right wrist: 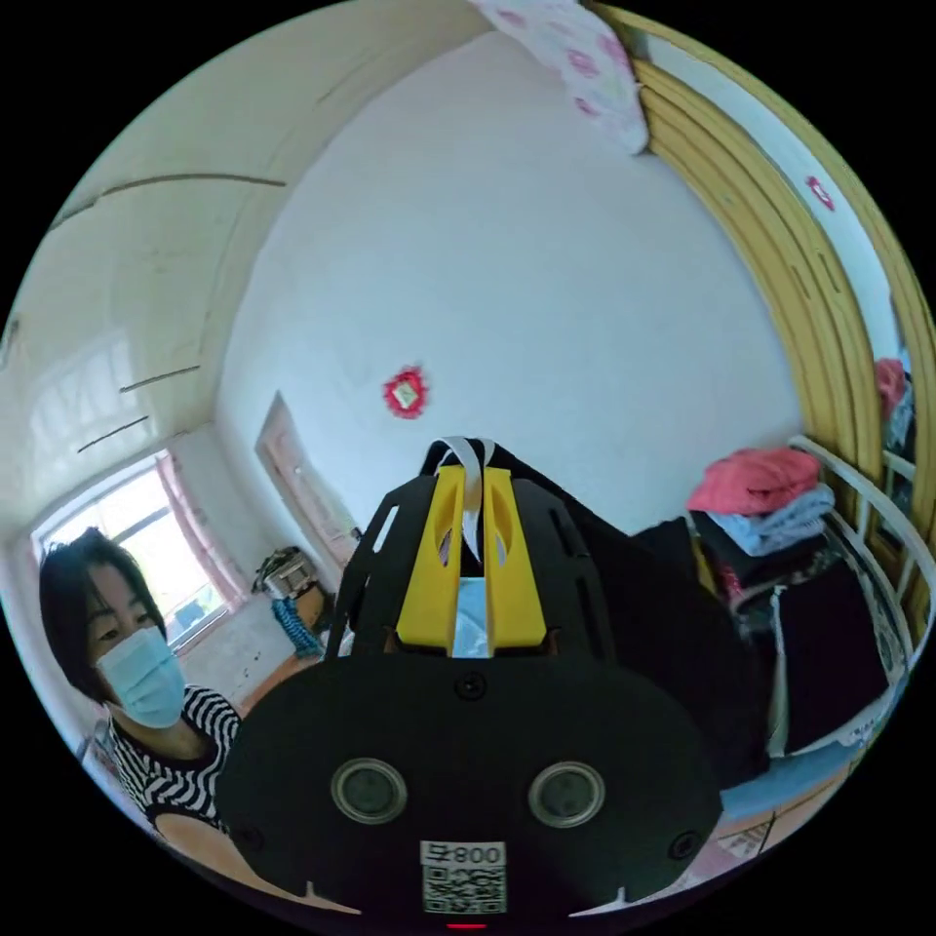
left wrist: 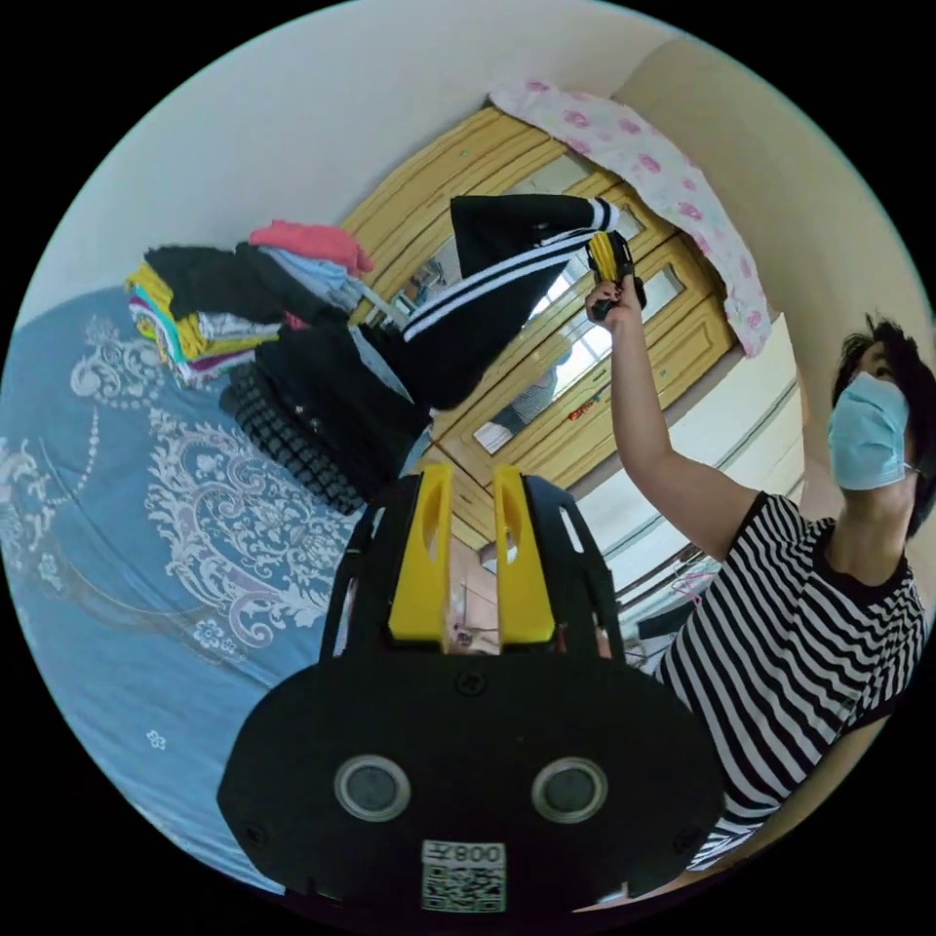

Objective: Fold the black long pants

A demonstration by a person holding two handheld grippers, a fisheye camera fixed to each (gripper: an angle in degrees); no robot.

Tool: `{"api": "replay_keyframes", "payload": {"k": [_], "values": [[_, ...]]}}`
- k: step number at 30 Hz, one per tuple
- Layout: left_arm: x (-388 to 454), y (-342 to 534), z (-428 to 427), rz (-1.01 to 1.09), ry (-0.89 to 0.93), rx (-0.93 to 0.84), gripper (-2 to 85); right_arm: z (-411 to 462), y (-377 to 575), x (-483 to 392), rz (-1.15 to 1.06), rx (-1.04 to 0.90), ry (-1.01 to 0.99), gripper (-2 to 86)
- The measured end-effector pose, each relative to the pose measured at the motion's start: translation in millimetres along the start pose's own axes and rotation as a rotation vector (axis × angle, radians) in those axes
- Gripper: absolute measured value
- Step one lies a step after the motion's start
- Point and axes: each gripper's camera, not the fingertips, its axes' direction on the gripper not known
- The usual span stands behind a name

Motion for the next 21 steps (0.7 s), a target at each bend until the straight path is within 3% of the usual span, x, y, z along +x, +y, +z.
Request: {"api": "replay_keyframes", "payload": {"k": [6,9,12,16,21], "values": [[133,10,-98,0.169,-0.203,0.1,15.4,70,10,-108,-0.051,-0.08,-0.224,2.6],[201,33,-141,0.23,-0.2,0.147,16.5,122,30,-148,-0.032,-0.15,-0.317,2.6],[258,65,-178,0.259,-0.244,0.171,14.3,174,54,-186,-0.022,-0.224,-0.427,2.5],[314,103,-230,0.205,-0.424,0.132,4.1,226,78,-233,-0.025,-0.3,-0.524,2.5],[368,141,-308,0.133,-0.488,0.2,2.3,269,89,-282,-0.028,-0.339,-0.536,2.5]]}}
